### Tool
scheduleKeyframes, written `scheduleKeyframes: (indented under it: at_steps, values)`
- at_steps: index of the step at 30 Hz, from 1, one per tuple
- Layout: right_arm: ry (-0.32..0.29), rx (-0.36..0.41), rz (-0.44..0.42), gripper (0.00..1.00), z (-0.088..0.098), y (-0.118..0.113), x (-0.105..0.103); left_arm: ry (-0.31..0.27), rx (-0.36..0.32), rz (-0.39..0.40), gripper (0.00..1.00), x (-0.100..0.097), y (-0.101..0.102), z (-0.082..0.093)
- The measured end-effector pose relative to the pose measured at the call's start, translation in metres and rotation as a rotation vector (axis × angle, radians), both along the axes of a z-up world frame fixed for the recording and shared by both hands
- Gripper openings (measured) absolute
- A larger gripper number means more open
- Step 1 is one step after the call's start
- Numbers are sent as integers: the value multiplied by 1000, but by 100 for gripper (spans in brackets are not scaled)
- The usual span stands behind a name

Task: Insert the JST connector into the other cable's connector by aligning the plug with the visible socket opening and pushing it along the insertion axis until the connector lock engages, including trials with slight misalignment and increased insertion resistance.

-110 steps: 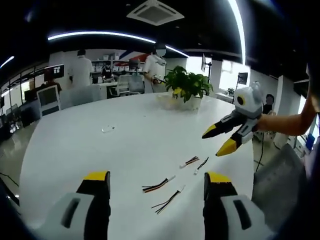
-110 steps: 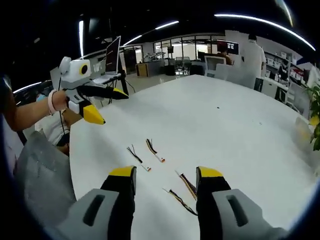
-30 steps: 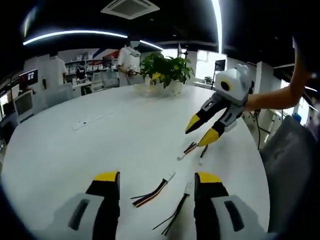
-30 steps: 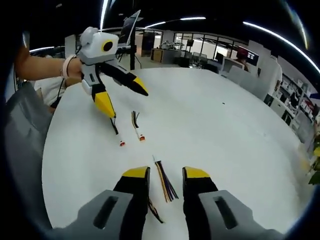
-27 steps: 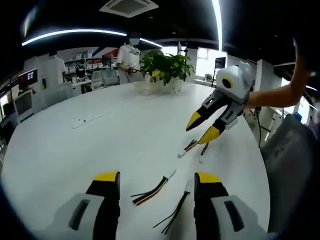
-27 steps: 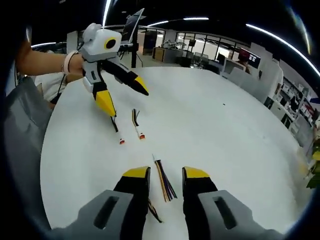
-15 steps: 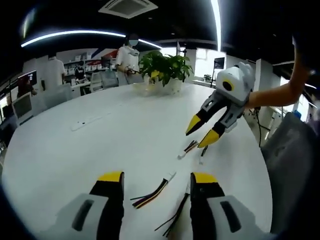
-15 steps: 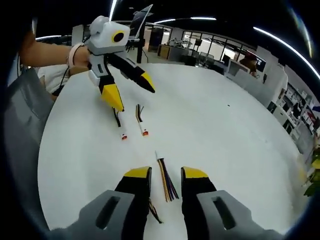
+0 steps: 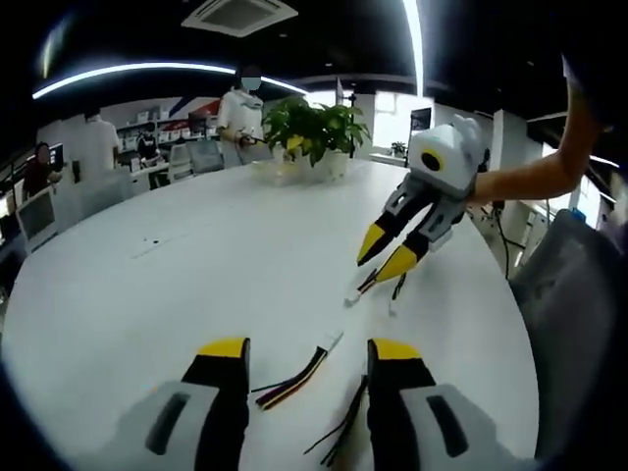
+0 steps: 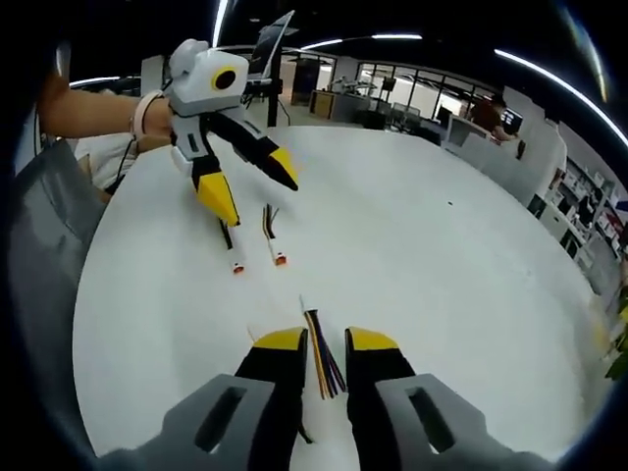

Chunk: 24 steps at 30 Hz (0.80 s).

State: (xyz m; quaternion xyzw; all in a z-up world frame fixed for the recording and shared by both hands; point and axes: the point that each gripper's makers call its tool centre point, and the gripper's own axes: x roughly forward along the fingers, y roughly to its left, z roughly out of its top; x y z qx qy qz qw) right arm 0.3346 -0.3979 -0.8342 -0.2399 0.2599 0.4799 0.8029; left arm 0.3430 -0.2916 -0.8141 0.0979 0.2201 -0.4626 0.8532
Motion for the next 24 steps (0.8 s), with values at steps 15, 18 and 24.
scheduleKeyframes:
  at_steps: [15, 18, 24]
  values:
    - [17, 10, -3, 9, -5, 1, 2, 17, 4, -34, 44, 0, -3, -9]
    - [20, 14, 0, 8, -6, 3, 2, 20, 7, -54, 45, -3, -5, -11]
    - [41, 30, -1, 9, -9, 6, 2, 25, 22, -71, 46, -5, -9, -18]
